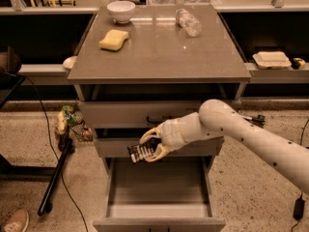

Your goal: Pick rxbar chocolate from bottom drawer and place on counter

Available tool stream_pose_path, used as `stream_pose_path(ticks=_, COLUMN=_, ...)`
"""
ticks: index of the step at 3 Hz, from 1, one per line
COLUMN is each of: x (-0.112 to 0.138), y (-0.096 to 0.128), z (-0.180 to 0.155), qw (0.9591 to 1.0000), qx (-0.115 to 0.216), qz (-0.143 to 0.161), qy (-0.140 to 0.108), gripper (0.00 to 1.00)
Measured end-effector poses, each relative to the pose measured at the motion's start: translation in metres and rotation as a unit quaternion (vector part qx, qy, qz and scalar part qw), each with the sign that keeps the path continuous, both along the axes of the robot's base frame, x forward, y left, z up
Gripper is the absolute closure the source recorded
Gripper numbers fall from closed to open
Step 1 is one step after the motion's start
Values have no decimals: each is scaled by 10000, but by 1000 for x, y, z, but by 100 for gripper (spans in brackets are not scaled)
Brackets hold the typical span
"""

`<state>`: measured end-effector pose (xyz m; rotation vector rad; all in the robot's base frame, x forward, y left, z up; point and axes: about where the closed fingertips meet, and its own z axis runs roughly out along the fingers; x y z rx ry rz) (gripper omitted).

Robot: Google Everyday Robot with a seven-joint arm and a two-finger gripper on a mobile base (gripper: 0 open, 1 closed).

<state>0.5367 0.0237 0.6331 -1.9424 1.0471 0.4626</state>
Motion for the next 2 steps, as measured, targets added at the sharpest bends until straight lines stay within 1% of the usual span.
stream_pose_path(ticks=1, x=3, y=-12, z=50, qw=9993, qx=128, qz=182, qy=-299, gripper=100)
stream_pose_path(ticks=2, x=3, y=-12, z=50, qw=9993, qx=128, qz=182, qy=-299, gripper=100)
